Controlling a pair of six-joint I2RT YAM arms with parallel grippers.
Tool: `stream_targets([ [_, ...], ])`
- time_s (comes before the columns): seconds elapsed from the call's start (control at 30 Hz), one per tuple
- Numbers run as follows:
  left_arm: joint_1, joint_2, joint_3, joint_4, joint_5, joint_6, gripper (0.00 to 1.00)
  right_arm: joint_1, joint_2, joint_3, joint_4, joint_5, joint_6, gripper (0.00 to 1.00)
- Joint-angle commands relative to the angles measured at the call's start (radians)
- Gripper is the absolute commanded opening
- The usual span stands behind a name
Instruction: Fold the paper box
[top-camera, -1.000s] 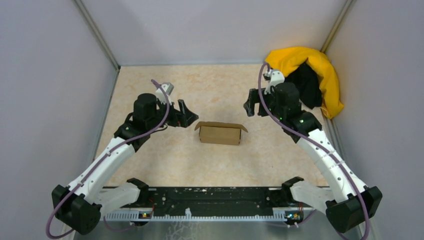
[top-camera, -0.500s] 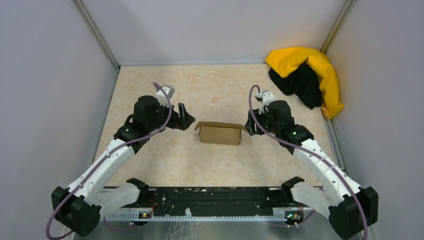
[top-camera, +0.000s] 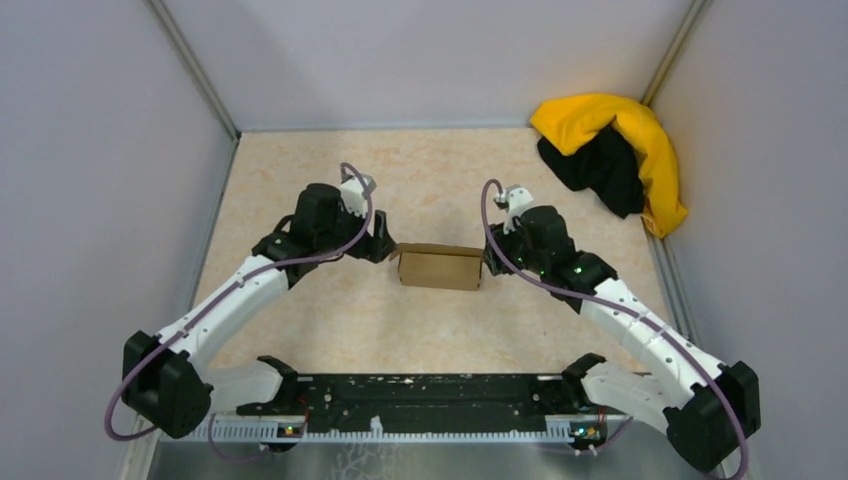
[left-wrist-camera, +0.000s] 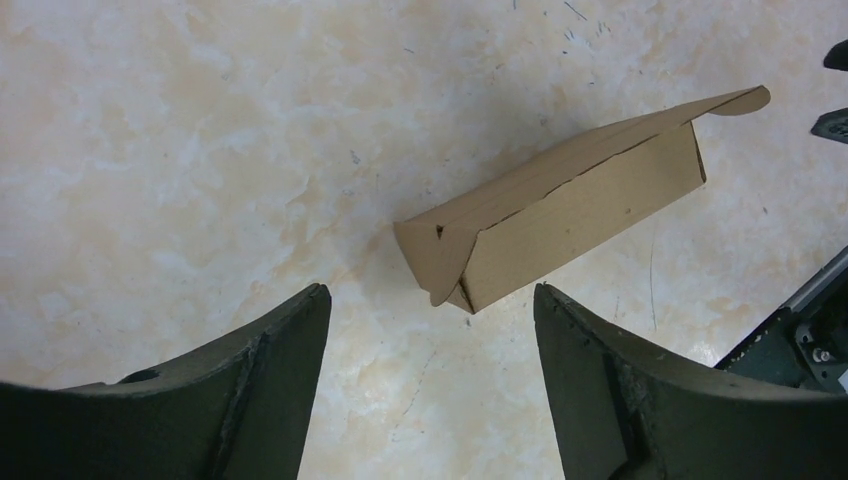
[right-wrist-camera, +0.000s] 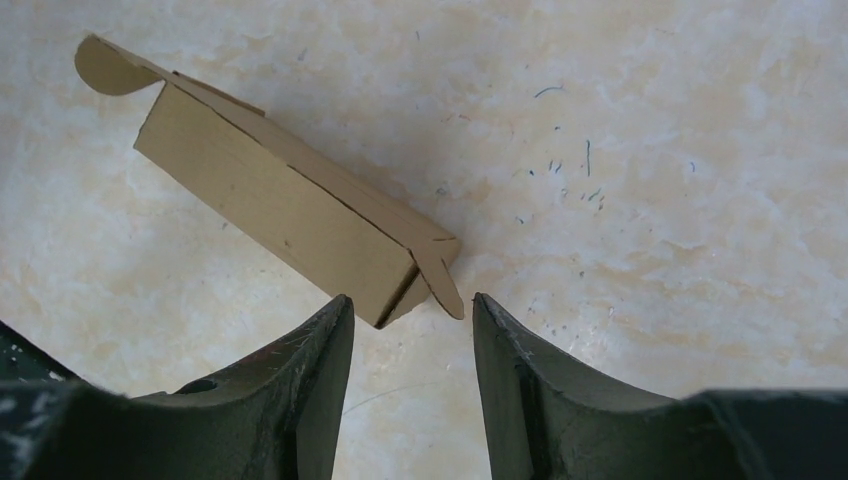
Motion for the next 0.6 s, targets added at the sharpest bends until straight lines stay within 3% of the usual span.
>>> stream_targets([
  [0.0,-0.089,0.036,0.069,-0.048,-0.074,0.080,0.80,0.083,0.023,0.010,0.010,0.116,-0.003,0.47],
  [0.1,-0.151,0.048,0.083,-0.061,-0.154,0.108,0.80,0.102,0.021,0.005,0.001,0.175,0.003,0.47],
  [0.4,-0.163,0.046,0.079,-0.091,-0.247,0.141,0.79,0.102,0.046,0.021,0.011,0.208,-0.001,0.44],
  [0.57,-0.164,0.052,0.087,-0.104,-0.261,0.155,0.70,0.101,0.069,0.033,0.015,0.197,-0.007,0.40],
])
